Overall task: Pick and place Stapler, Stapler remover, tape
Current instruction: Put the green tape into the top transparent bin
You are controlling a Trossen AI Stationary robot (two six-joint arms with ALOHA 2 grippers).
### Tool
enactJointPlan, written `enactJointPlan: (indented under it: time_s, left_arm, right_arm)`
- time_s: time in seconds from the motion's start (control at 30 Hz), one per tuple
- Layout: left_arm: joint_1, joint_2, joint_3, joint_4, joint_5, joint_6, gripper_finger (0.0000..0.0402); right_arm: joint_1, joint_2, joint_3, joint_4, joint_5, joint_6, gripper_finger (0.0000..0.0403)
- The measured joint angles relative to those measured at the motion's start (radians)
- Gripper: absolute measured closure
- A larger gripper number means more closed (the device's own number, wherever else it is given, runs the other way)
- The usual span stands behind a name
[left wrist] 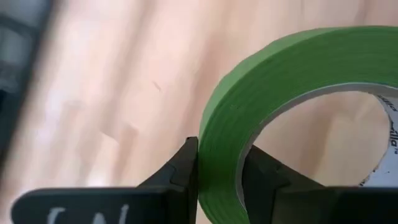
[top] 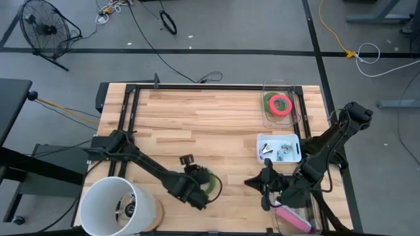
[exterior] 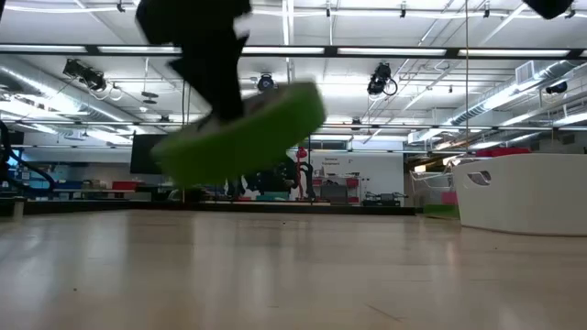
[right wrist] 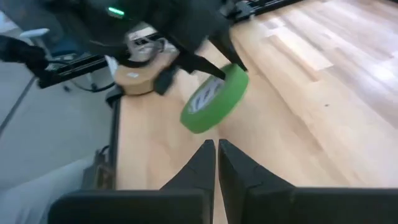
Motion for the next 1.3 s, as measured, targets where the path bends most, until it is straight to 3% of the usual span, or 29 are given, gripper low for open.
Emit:
enactJointPlan:
  time_s: [0.3,0.57,0.8,1.0,1.17,1.3]
  left_arm:
    - [0.02,-0.01,0.147,-0.013,-0.353,0.099,0.0315]
    - [0.058,-0.011,0.171,0.013,-0.601,0.157,0.0315]
    - [0.086,-0.012,0.171,0.066,-0.65,0.211,0.0315]
    - [0.096,-0.012,0.171,0.112,-0.661,0.222,0.0315]
    - [0.095,-0.012,0.171,0.135,-0.665,0.222,0.0315]
    - [0.096,-0.013,0.171,0.133,-0.66,0.226,0.0315]
  right_arm:
    - [-0.112,0.0,0.0,0.006,-0.006,-0.048,0.0359]
    - [-0.201,0.0,0.0,0.009,-0.051,-0.09,0.0275]
    - [-0.25,0.0,0.0,0.088,-0.054,-0.164,0.0189]
    - [-0.29,0.007,0.0,0.136,-0.045,-0.188,0.0153]
    - [-0.332,0.033,0.001,0.18,-0.038,-0.224,0.0156]
    - [-0.362,0.063,0.001,0.207,-0.046,-0.243,0.0212]
